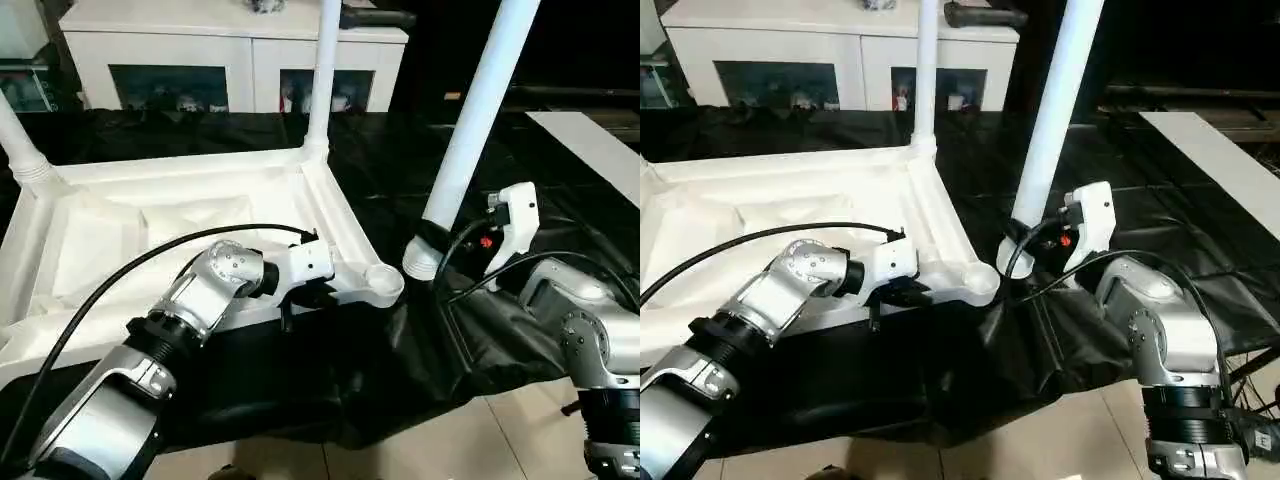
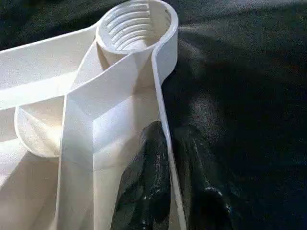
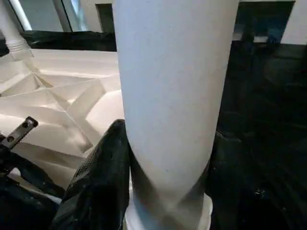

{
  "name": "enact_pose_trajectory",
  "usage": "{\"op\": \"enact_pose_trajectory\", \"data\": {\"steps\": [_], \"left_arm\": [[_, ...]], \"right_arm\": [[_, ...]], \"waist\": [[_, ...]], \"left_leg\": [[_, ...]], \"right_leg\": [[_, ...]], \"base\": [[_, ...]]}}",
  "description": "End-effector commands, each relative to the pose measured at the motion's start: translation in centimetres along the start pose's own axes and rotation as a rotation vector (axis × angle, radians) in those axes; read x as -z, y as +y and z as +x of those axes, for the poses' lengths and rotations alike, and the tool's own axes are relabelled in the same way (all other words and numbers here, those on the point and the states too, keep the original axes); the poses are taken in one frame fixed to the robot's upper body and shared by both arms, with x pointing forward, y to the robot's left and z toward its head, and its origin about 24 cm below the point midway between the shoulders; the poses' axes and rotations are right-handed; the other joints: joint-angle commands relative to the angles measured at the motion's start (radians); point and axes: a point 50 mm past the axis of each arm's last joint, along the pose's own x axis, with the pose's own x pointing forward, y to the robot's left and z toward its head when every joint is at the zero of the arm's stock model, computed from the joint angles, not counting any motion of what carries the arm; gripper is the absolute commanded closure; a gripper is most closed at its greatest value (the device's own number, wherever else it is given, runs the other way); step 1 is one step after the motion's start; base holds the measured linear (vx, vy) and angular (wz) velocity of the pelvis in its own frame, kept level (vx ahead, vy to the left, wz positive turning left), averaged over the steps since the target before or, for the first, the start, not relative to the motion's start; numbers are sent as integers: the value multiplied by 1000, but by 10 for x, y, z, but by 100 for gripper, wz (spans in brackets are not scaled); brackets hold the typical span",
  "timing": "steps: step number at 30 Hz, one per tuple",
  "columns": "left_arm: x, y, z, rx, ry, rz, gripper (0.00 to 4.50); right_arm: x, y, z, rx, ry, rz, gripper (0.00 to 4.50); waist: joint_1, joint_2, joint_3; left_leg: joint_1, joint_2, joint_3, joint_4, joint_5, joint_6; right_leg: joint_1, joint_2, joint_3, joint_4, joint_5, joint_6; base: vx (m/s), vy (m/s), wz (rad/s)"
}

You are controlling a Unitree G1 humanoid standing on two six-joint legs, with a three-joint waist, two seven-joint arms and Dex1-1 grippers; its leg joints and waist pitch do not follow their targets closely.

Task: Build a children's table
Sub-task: Move to table

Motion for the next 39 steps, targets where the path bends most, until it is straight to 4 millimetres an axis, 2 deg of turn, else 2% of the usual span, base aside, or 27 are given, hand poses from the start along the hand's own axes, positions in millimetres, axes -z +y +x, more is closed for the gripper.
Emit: {"op": "enact_pose_trajectory", "data": {"steps": [1, 2, 3, 7, 10, 15, 16, 19, 20, 21, 23, 24, 25, 26, 27, 28, 29, 30, 31, 32, 33, 34, 35, 36, 37, 38, 39], "left_arm": [[-3, 1, -3, -33, -52, -37, 387], [-3, 1, -3, -33, -52, -37, 375], [-14, -1, -11, -41, -170, -84, 367], [-25, -4, -25, -50, -278, -102, 333], [-32, -4, -38, -91, -342, -97, 311], [-40, 16, -59, -420, -503, -171, 286], [-38, 21, -69, -609, -600, -285, 286], [-31, 11, -75, -777, -649, -414, 286], [-28, 7, -77, -825, -655, -445, 286], [-26, 1, -78, -859, -654, -476, 286], [-21, -6, -78, -945, -620, -498, 286], [-20, -7, -78, -1005, -605, -512, 286], [-20, -7, -78, -1007, -605, -511, 286], [-20, -7, -77, -1030, -599, -502, 286], [-22, -7, -76, -1048, -593, -504, 286], [-25, -8, -73, -1082, -577, -491, 286], [-26, -8, -73, -1084, -576, -490, 286], [-27, -10, -71, -1088, -551, -470, 286], [-28, -10, -69, -1083, -536, -462, 286], [-28, -10, -69, -1083, -536, -462, 286], [-27, -12, -67, -1097, -504, -478, 286], [-26, -13, -68, -1113, -495, -488, 286], [-26, -13, -68, -1121, -488, -490, 286], [-26, -13, -68, -1124, -487, -479, 286], [-26, -13, -69, -1131, -480, -473, 286], [-26, -13, -69, -1135, -477, -470, 286], [-26, -13, -68, -1133, -472, -483, 286]], "right_arm": [[-9, 1, -2, 10, -50, -18, 264], [-9, 1, -2, 10, -50, -18, 264], [-10, 4, -3, 5, -64, -7, 264], [-11, 10, -6, -9, -80, 15, 264], [-11, 12, -8, -13, -94, 35, 264], [-11, 15, -9, 0, -106, 44, 264], [-11, 19, -13, 26, -124, 56, 264], [-7, 22, -20, 152, -92, -6, 264], [-5, 22, -22, 186, -80, -13, 264], [-5, 21, -24, 242, -90, -29, 264], [-5, 24, -26, 298, -79, -186, 264], [-1, 26, -26, 320, -75, -180, 264], [-1, 26, -25, 320, -75, -179, 264], [1, 27, -24, 323, -79, -159, 264], [2, 28, -22, 331, -76, -170, 264], [3, 30, -19, 331, -66, -196, 264], [3, 30, -19, 331, -66, -196, 264], [3, 30, -18, 350, -62, -216, 264], [2, 29, -17, 365, -62, -231, 264], [2, 29, -17, 365, -62, -231, 264], [0, 25, -18, 427, -75, -291, 264], [1, 23, -19, 440, -90, -295, 264], [2, 21, -21, 469, -104, -287, 264], [3, 19, -23, 487, -105, -278, 264], [5, 20, -24, 476, -104, -258, 264], [6, 20, -24, 471, -102, -250, 264], [10, 20, -25, 469, -71, -229, 264]], "waist": [[-2, 13, -68], [-3, 12, -68], [-3, 21, -70], [-2, 20, -73], [-4, 26, -68], [-5, 28, -65], [-4, 29, -66], [-5, 25, -66], [-6, 24, -66], [-7, 26, -68], [-10, 18, -64], [-7, 11, -56], [-18, 35, -53], [-32, 49, -68], [-48, 55, -64], [-76, 77, -54], [-81, 75, -50], [-81, 72, -48], [-82, 65, -46], [-78, 49, -46], [-69, 23, -49], [-34, -10, -67], [-34, -10, -67], [-23, -22, -41], [-13, -11, -53], [-7, 2, -57], [-9, 11, -63]], "left_leg": [[25, 51, -16, -80, -238, -30], [25, 52, -16, -81, -239, -29], [26, 53, -16, -80, -239, -35], [24, 54, -15, -79, -204, -23], [23, 51, -14, -81, -213, -17], [22, 50, -15, -83, -266, -35], [25, 51, -16, -82, -275, -38], [16, 57, -19, -85, -235, -34], [18, 48, -15, -82, -234, -22], [17, 50, -16, -83, -229, -24], [13, 52, -16, -84, -226, -27], [-38, 31, -58, -106, -234, 15], [-33, 36, -70, -122, -296, 27], [-2, 58, -117, -109, -364, 36], [-6, 74, -151, -120, -385, 49], [9, 115, -251, -168, -480, 100], [21, 117, -280, -175, -503, 114], [23, 103, -304, -180, -513, 124], [16, 88, -309, -183, -512, 128], [-13, 31, -299, -178, -499, 121], [-46, -41, -259, -103, -433, 92], [-47, -93, -101, 169, -279, 77], [-47, -93, -101, 169, -279, 77], [-82, -78, -31, 220, -273, 116], [-58, -73, -28, 181, -299, 135], [-33, -63, -32, 143, -294, 144], [-21, -48, -39, 101, -264, 163]], "right_leg": [[44, -74, 49, -84, -201, -192], [44, -73, 49, -83, -200, -196], [45, -75, 49, -79, -192, -202], [47, -72, 48, -71, -122, -224], [43, -67, 48, -74, -140, -215], [44, -66, 48, -84, -205, -192], [42, -66, 48, -85, -215, -186], [48, -66, 48, -82, -173, -182], [43, -61, 48, -88, -196, -166], [45, -60, 49, -86, -197, -161], [42, -60, 49, -92, -228, -132], [76, -64, 0, -77, -226, -121], [72, -51, -19, -84, -275, -107], [63, -51, -37, -83, -216, -137], [66, -38, -47, -68, -170, -165], [57, -1, -58, 11, -192, -185], [42, 9, -47, 33, -216, -198], [32, 13, -28, 55, -232, -228], [32, 10, -15, 54, -225, -250], [54, -2, 1, 19, -242, -319], [73, -41, 3, -65, -343, -435], [84, -133, -17, -184, -529, -513], [84, -133, -17, -184, -529, -513], [98, -82, 38, -145, -429, -440], [106, -84, 59, -139, -323, -355], [104, -78, 58, -149, -307, -287], [111, -65, 47, -155, -291, -195]], "base": [[0, 0, 0], [0, 0, 0], [0, 0, 0], [0, 0, 0], [0, 0, 0], [0, 0, 0], [0, 0, 0], [0, 0, 0], [0, 0, 0], [0, 0, 0], [0, 0, 0], [0, 0, 0], [-12, -15, 20], [0, -42, 49], [0, -42, 49], [8, -66, 50], [-3, -108, 53], [-3, -108, 53], [13, -168, 68], [7, -223, 69], [-11, -353, 100], [-18, -256, 64], [-29, -238, 39], [3, -225, 14], [3, -225, 14], [5, -210, 22], [-8, -94, 17]]}}
